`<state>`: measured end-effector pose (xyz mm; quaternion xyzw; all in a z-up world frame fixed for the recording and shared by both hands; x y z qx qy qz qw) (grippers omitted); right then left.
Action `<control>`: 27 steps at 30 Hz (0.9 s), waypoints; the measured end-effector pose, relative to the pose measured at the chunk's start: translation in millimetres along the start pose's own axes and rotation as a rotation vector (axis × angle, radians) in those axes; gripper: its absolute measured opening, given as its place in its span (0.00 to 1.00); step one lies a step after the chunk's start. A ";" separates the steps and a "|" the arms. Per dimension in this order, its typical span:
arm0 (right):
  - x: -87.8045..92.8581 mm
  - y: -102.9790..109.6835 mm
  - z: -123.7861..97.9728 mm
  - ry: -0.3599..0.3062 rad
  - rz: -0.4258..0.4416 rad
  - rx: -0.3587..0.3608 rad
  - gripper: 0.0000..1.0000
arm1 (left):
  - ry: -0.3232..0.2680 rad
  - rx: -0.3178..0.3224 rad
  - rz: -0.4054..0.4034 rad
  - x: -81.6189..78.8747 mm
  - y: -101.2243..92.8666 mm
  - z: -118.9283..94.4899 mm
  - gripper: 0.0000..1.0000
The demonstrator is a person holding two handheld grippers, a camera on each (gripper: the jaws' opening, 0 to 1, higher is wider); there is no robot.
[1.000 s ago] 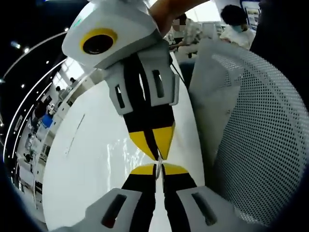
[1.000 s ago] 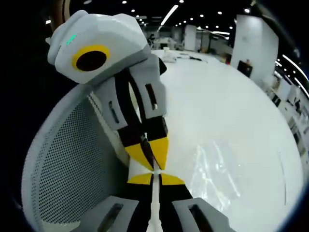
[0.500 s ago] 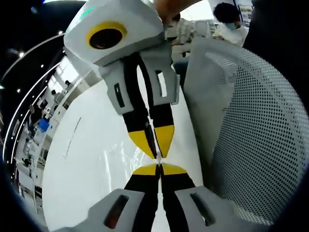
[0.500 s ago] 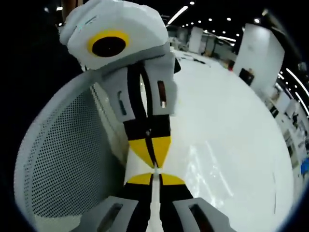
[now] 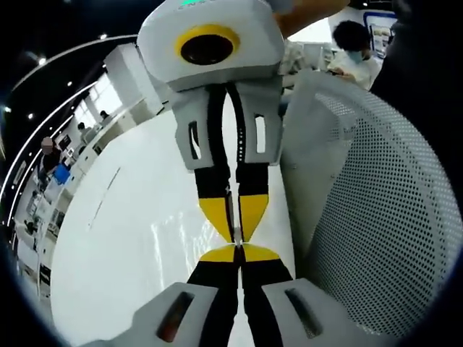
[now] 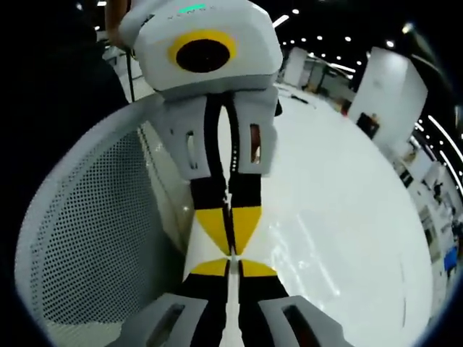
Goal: Open the resealable bag by pulling the two sides of the seal apart until the entire bag opening is separated and visibly accessible.
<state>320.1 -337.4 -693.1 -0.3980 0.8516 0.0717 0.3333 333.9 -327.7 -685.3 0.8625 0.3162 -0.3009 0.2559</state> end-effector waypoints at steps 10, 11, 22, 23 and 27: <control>3.5 0.8 0.2 -0.004 -0.016 -0.007 0.00 | -0.016 0.013 -0.017 1.0 -1.4 -3.4 0.00; 5.2 1.5 0.0 -0.006 0.001 -0.014 0.00 | -0.017 0.014 -0.018 1.1 -1.7 -3.5 0.00; 13.6 1.3 -2.9 0.002 0.038 -0.003 0.00 | -0.042 0.021 -0.056 3.1 -2.1 -7.2 0.00; 13.7 1.1 -2.8 0.007 0.039 0.003 0.00 | -0.042 0.023 -0.059 2.9 -2.4 -6.7 0.00; 15.1 2.0 -1.8 0.026 0.046 0.008 0.00 | -0.043 0.027 -0.096 2.6 -2.7 -4.1 0.00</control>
Point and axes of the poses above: the point that each gripper's makers call its tool centre point, and the gripper's own axes: z roughly forward along the fingers, y roughly to its left, x roughly out of its underside, the point moved 2 cm from there along -z, roughly backward along the fingers
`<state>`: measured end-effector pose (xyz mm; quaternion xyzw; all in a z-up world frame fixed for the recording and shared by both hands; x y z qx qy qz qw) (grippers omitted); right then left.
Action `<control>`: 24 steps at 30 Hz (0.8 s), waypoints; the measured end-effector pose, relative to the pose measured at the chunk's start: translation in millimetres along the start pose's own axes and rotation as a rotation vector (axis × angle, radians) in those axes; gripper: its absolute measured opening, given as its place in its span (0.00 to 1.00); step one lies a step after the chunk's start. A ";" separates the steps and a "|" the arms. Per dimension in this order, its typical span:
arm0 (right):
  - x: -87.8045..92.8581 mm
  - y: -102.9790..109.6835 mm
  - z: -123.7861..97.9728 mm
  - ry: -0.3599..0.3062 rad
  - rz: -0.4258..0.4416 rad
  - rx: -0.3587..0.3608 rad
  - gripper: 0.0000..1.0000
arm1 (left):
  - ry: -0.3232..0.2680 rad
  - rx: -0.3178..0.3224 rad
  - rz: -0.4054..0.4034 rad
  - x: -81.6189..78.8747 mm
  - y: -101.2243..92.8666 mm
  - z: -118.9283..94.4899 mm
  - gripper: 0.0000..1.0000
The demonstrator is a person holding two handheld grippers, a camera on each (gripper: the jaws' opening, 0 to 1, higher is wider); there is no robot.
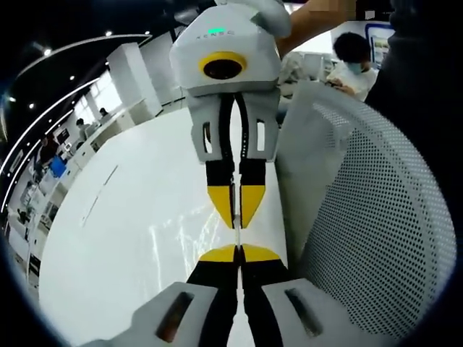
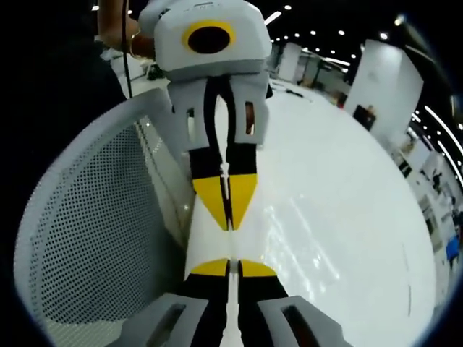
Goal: Open the resealable bag by pulling the two sides of the seal apart until the entire bag opening is separated and visibly accessible.
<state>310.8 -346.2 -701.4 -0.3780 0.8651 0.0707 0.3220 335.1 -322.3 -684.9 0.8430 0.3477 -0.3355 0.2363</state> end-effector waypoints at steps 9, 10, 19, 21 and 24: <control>-10.2 1.8 -0.3 -0.028 0.008 -0.003 0.00 | -0.020 -0.029 -0.043 -0.1 0.8 5.8 0.00; -12.2 2.3 1.4 -0.027 0.004 -0.008 0.00 | -0.021 -0.030 -0.042 -1.0 0.8 8.0 0.00; -13.3 -0.2 3.2 0.003 -0.029 -0.012 0.00 | 0.010 -0.034 -0.031 1.3 1.5 11.8 0.00; -13.7 0.0 3.1 0.004 -0.033 -0.013 0.00 | 0.010 -0.035 -0.032 1.6 1.4 11.5 0.00; -14.0 0.8 4.0 0.004 -0.040 -0.016 0.00 | 0.013 -0.046 -0.029 2.1 1.0 10.4 0.00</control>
Point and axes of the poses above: the point that each gripper's makers call its tool centre point, and the gripper's own axes: z roughly forward along the fingers, y roughly to its left, x roughly out of its underside, the point moved 2 cm from there along -z, roughly backward along the fingers
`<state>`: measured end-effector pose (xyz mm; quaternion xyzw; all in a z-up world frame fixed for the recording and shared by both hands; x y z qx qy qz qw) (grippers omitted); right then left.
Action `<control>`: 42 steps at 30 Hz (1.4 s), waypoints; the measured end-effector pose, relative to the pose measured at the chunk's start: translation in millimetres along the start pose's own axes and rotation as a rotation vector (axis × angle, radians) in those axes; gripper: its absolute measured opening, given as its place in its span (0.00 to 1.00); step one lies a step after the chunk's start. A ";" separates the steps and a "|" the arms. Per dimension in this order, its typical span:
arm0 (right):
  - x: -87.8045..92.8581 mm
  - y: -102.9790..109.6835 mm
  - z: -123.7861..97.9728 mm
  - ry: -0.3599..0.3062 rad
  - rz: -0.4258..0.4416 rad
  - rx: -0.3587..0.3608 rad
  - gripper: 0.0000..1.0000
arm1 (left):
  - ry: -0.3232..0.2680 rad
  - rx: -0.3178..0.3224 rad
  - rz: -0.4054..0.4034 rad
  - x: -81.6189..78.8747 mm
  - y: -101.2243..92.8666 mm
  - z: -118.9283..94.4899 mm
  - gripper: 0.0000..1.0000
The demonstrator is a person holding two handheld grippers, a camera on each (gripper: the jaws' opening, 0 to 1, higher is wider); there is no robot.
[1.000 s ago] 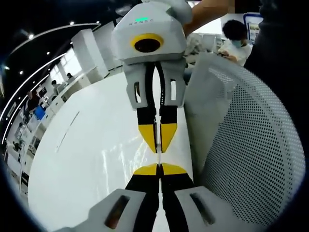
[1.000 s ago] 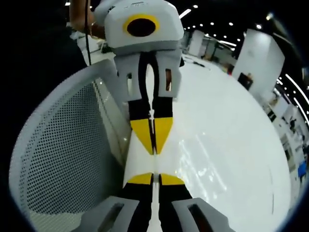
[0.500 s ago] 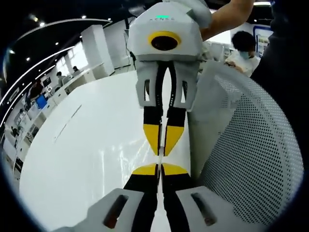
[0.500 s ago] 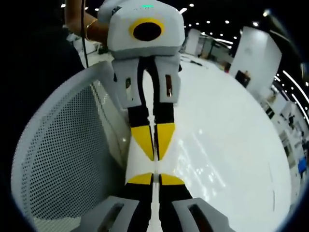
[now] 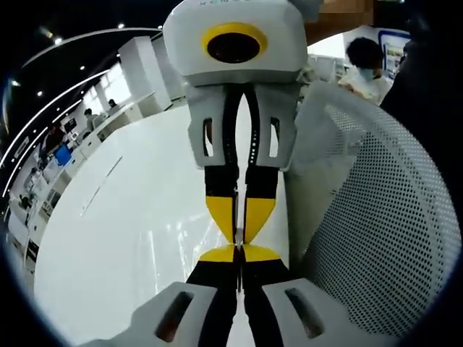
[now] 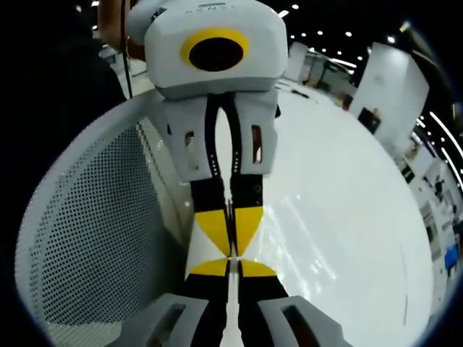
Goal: Open the resealable bag by pulling the two sides of the seal apart until the entire bag opening is separated and visibly accessible.
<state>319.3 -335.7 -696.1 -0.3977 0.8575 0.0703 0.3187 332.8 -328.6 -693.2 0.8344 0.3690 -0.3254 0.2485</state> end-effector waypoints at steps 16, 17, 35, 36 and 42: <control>8.3 -2.9 -3.2 -0.013 0.029 0.007 0.00 | 0.015 -0.030 -0.029 -2.1 4.1 -11.2 0.00; 8.3 -3.3 -3.6 -0.017 0.037 0.008 0.00 | 0.014 -0.035 -0.033 -2.2 5.4 -12.5 0.00; 29.7 -7.0 -4.4 -0.001 0.107 0.034 0.00 | 0.007 -0.035 -0.029 -6.8 9.4 -23.2 0.00; 30.8 -6.5 -4.7 0.001 0.109 0.034 0.00 | 0.008 -0.032 -0.029 -7.0 9.1 -23.6 0.00; 38.1 -5.2 -5.2 0.010 0.126 0.033 0.00 | 0.006 -0.022 -0.037 -6.4 10.0 -27.5 0.00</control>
Point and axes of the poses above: the point that each gripper's makers call its tool centre point, and the gripper's own axes: z roughly forward along the fingers, y roughly to its left, x roughly out of its underside, the point moved 2 cm from there along -z, roughly backward along the fingers
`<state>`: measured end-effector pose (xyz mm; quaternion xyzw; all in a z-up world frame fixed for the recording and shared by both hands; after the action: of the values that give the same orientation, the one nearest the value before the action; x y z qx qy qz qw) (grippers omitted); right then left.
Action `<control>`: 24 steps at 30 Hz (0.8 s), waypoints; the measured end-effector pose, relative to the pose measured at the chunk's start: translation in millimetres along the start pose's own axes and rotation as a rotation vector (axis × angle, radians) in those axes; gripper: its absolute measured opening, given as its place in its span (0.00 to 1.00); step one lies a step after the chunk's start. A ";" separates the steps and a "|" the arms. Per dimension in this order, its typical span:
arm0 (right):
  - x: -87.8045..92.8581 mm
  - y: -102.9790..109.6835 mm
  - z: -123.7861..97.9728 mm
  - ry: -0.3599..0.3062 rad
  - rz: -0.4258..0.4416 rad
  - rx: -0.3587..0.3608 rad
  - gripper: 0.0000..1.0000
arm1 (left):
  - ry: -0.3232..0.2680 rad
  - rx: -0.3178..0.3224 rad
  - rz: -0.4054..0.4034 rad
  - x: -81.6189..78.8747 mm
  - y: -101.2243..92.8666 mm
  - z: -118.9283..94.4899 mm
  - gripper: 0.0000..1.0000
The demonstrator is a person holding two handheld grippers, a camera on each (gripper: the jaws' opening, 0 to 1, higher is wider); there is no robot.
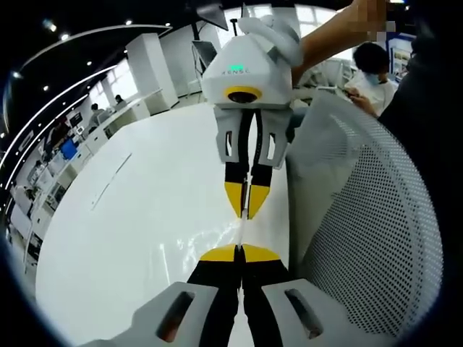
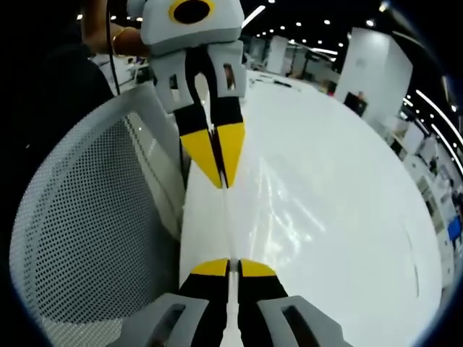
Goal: Open the resealable bag by pulling the two sides of the seal apart until the entire bag opening is separated and visibly accessible.
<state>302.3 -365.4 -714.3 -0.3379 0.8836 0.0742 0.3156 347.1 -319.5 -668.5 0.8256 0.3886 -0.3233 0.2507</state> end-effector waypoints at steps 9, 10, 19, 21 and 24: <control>11.4 -1.2 -0.4 0.013 0.030 0.005 0.00 | 0.000 -0.002 -0.009 0.8 -0.4 -3.3 0.00; 13.1 -1.0 -0.2 0.016 0.033 0.006 0.00 | 0.000 -0.003 -0.012 1.4 -0.5 -4.2 0.00; 21.5 0.2 -0.2 0.032 0.038 0.008 0.00 | 0.000 0.003 -0.041 6.4 0.0 -10.3 0.00; 22.6 0.2 -0.9 0.032 0.046 0.010 0.00 | 0.002 0.004 -0.050 8.2 0.4 -10.3 0.00; 24.2 0.8 -1.2 0.029 0.056 0.012 0.00 | 0.002 0.001 -0.058 9.2 0.4 -10.5 0.00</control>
<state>287.3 -378.5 -728.1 -0.3123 0.8976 0.0727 0.3024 355.5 -308.3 -668.1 0.8144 0.4124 -0.3298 0.2405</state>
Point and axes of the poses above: the point that each gripper's makers call its tool centre point, and the gripper's own axes: z roughly forward along the fingers, y roughly to its left, x roughly out of its underside, the point moved 2 cm from there along -z, roughly backward along the fingers
